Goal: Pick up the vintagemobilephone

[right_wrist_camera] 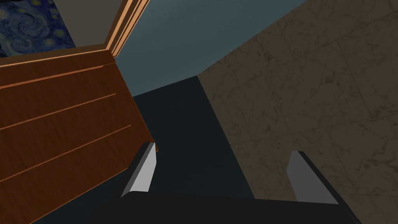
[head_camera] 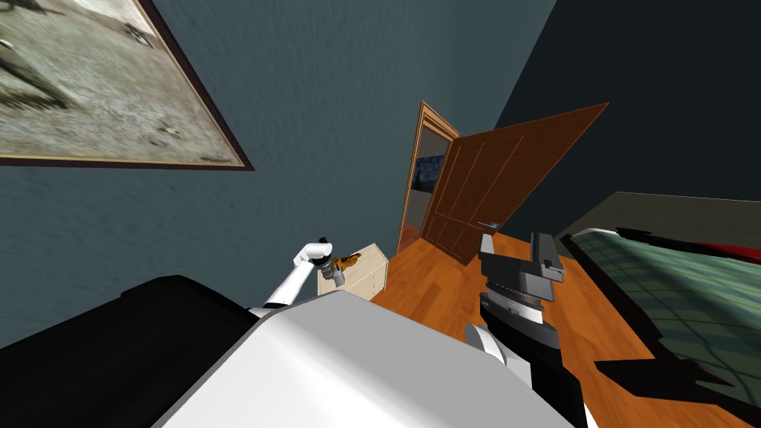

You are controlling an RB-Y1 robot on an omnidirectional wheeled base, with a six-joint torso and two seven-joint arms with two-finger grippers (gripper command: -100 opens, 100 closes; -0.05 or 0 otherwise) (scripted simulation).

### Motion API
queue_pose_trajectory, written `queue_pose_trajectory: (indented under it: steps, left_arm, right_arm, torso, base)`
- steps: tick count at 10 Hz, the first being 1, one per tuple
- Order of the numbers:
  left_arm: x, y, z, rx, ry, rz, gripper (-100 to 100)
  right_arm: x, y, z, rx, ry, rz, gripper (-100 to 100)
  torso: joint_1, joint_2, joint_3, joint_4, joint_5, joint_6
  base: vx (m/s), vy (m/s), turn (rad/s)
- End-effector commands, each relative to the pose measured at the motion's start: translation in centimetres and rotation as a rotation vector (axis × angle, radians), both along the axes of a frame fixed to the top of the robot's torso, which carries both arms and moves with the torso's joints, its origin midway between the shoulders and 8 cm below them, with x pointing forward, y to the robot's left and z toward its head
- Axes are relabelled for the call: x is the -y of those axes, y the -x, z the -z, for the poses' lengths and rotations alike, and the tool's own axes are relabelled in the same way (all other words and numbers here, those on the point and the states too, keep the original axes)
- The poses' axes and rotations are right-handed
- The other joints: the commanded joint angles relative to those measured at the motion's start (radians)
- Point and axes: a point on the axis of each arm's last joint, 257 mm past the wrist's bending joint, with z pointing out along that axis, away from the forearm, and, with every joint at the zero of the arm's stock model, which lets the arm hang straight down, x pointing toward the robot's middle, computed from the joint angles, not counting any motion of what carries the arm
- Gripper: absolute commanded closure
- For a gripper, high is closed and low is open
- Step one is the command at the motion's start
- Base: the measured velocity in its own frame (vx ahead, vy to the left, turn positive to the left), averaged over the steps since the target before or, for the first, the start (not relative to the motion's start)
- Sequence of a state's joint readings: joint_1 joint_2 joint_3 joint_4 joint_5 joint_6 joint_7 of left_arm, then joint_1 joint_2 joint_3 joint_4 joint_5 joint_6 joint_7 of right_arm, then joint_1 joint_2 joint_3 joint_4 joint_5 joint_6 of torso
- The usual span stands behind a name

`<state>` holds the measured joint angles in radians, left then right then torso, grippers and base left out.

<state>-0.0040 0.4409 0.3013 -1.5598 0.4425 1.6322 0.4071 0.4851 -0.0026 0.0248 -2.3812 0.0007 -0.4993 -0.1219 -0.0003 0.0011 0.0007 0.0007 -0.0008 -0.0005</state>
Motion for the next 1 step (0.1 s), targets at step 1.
queue_pose_trajectory:
  steps: [1]
  left_arm:
    - [0.00,0.00,0.00,0.000,0.000,0.000,0]
  right_arm:
    - [0.00,0.00,0.00,0.000,0.000,0.000,0]
  torso:
    - [0.000,0.000,0.000,0.000,0.000,0.000]
  base:
    - [0.000,0.000,0.000]
